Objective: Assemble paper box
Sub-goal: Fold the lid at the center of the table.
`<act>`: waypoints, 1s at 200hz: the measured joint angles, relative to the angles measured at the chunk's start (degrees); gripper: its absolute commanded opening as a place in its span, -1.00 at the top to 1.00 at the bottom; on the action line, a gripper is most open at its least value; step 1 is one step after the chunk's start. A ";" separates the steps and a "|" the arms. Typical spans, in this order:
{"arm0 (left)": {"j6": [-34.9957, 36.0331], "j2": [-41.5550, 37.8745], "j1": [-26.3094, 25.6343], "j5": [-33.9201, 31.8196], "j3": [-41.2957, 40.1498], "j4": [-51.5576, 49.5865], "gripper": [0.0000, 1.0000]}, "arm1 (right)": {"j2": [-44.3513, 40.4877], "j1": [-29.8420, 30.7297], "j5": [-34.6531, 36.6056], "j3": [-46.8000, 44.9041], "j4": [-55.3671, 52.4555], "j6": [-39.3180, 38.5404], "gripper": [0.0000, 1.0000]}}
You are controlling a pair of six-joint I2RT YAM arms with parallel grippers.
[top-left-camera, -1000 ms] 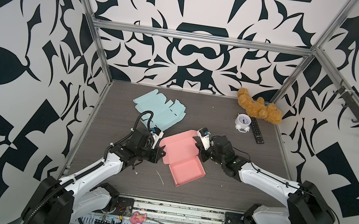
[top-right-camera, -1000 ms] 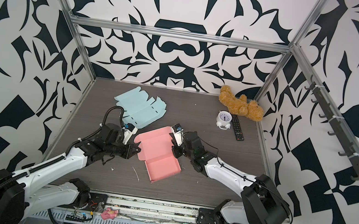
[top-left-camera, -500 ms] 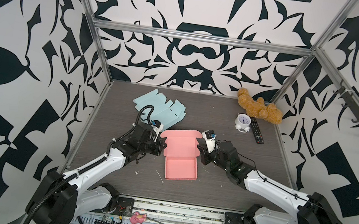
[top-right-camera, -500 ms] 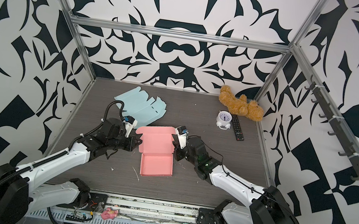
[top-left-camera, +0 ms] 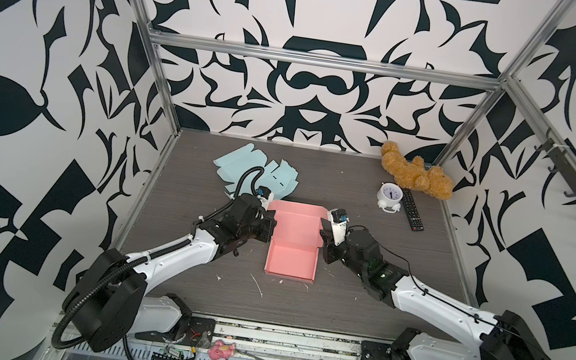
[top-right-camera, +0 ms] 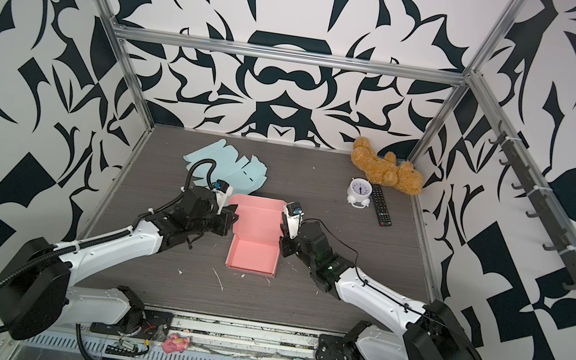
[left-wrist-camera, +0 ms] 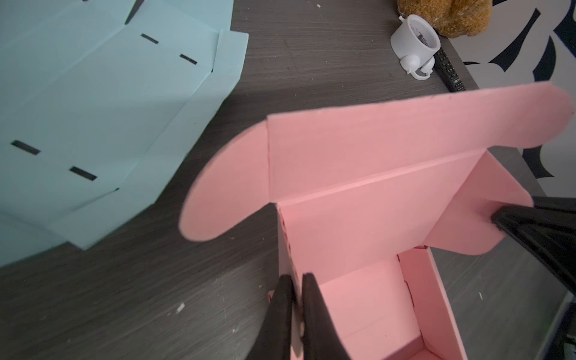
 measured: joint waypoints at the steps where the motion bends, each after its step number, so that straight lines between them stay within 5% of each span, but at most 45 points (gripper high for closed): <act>1: 0.07 0.28 -0.07 -0.15 0.13 0.28 0.75 | 0.00 0.00 0.04 0.00 0.00 0.00 0.82; 200: 8.09 11.52 -15.50 -25.09 -4.26 28.55 0.74 | 0.76 -0.02 12.31 -0.83 -2.69 -2.47 0.76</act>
